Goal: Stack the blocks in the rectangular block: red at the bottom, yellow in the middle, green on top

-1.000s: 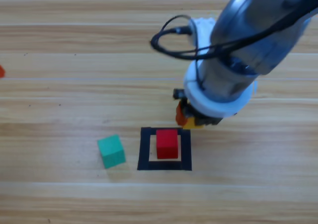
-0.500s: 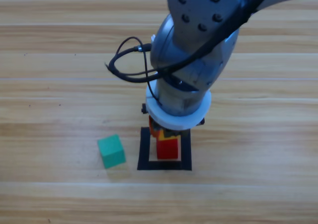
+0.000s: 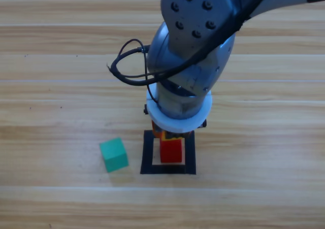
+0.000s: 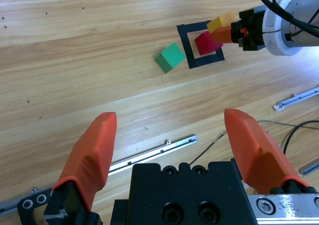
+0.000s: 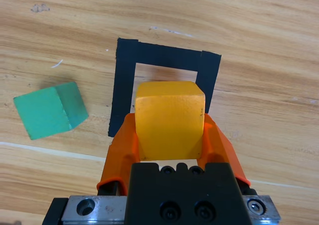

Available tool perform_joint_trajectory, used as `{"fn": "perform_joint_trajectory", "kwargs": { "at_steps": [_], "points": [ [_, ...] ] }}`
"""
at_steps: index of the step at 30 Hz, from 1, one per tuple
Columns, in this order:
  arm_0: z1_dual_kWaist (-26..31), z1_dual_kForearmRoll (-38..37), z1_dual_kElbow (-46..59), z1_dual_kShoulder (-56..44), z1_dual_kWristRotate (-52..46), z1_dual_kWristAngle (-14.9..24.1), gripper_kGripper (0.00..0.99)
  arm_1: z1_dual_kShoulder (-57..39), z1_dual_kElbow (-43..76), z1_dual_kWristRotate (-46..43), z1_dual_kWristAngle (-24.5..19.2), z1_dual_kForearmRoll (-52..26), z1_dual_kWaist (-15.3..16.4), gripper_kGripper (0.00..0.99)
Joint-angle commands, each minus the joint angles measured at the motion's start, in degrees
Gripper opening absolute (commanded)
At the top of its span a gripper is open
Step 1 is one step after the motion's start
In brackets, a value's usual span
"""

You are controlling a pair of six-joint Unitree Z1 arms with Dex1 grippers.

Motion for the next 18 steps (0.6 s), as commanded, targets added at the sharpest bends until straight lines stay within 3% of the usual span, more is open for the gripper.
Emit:
{"fn": "perform_joint_trajectory", "kwargs": {
  "at_steps": [1, 18],
  "points": [
    [-1.09, -2.34, 1.76, -0.22, 0.06, -0.43, 0.92, 3.45, -0.51, 1.75, -0.76, 0.96, 1.65, 0.098],
    [-1.09, -3.04, 2.38, 0.31, -0.03, -0.43, 0.919, 2.74, -0.42, 5.09, -0.06, 2.36, 3.15, 0.1]
  ]
}}
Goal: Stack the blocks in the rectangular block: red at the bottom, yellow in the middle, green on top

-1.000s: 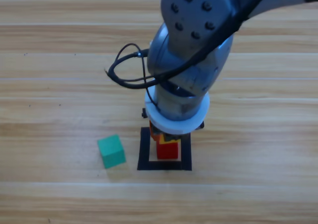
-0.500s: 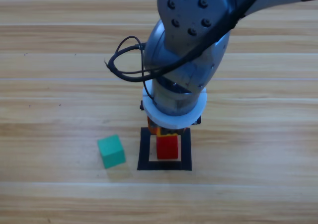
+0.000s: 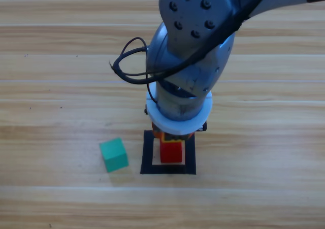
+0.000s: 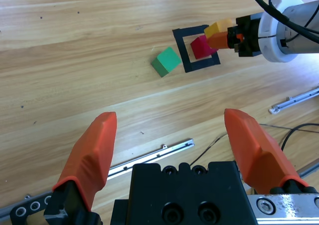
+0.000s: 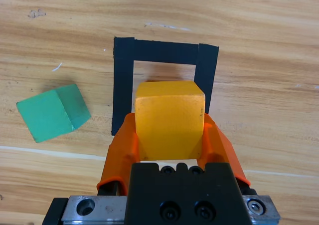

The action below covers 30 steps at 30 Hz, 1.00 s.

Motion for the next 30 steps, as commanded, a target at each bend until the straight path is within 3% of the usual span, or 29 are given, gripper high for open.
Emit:
{"fn": "perform_joint_trajectory", "kwargs": {
  "at_steps": [1, 30],
  "points": [
    [-1.09, -0.91, 1.59, 0.3, -0.03, -0.35, 0.919, 2.66, -0.05, 0.57, -0.07, 1.39, 2.9, 0.1],
    [-1.09, -3.02, 4.05, 0.21, -0.38, -0.35, 0.917, 4.5, -0.05, 2.07, 0.02, 1.75, 2.55, 0.104]
  ]
}}
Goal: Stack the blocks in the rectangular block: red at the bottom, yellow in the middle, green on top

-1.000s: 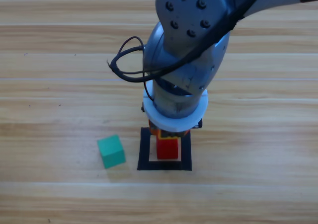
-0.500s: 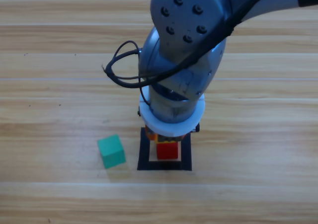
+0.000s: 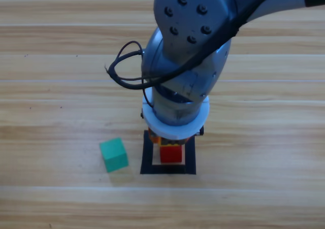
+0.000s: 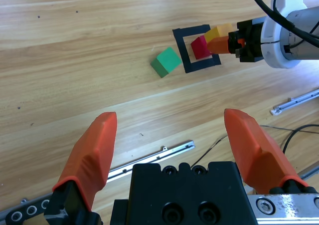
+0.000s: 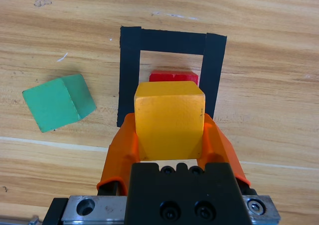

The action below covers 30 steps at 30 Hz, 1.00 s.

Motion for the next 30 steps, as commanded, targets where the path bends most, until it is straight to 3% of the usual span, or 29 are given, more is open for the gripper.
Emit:
{"fn": "perform_joint_trajectory", "kwargs": {
  "at_steps": [1, 30],
  "points": [
    [-1.09, -0.73, 1.83, 0.21, -0.37, -0.35, 0.917, 4.5, 0.12, 0.94, -0.06, 1.54, 1.34, 0.103],
    [-1.09, -1.35, 3.15, -0.76, -0.72, -0.35, 0.917, 5.9, -0.06, 1.56, -0.23, 1.8, 0.46, 0.106]
  ]
}}
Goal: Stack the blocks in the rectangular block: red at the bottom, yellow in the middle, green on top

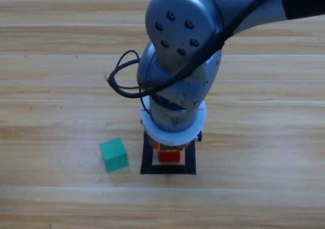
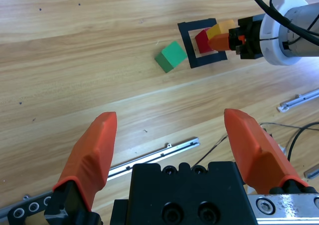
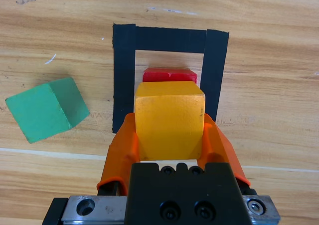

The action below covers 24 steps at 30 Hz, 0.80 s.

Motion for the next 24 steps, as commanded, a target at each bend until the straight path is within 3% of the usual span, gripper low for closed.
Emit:
{"fn": "perform_joint_trajectory", "kwargs": {
  "at_steps": [1, 2, 3, 6, 14, 20, 24],
  "points": [
    [-1.09, -0.87, 1.47, -0.75, -0.58, -0.35, 0.917, 3.7, 0.53, 0.14, -0.21, 1.61, 0.35, 0.106],
    [-1.09, -0.87, 1.47, -0.75, -0.58, -0.35, 0.917, 3.7, 0.53, 0.14, -0.12, 1.61, 0.35, 0.147],
    [-1.09, -0.87, 1.47, -0.75, -0.58, -0.35, 0.917, 3.79, 0.53, 0.05, 0.14, 1.69, 0.17, 0.265],
    [-1.09, -0.95, 1.55, -0.75, -0.58, -0.35, 0.919, 4.32, 0.26, -0.21, 1.28, 1.61, -0.62, 0.957],
    [-1.09, -1.13, 1.73, -0.75, -0.58, -0.35, 0.917, 0.01, -2.46, -2.76, -0.3, 1.78, -0.62, 0.99],
    [-1.09, -1.75, -3.81, 2.15, -0.67, 0.0, 0.917, -11.86, -0.09, -7.5, -2.93, 0.99, 0.35, 0.99],
    [-0.73, -1.22, -10.22, 9.18, -3.57, 0.71, 0.917, -23.81, 12.39, -11.64, -3.02, -8.24, 0.35, 0.99]
  ]
}}
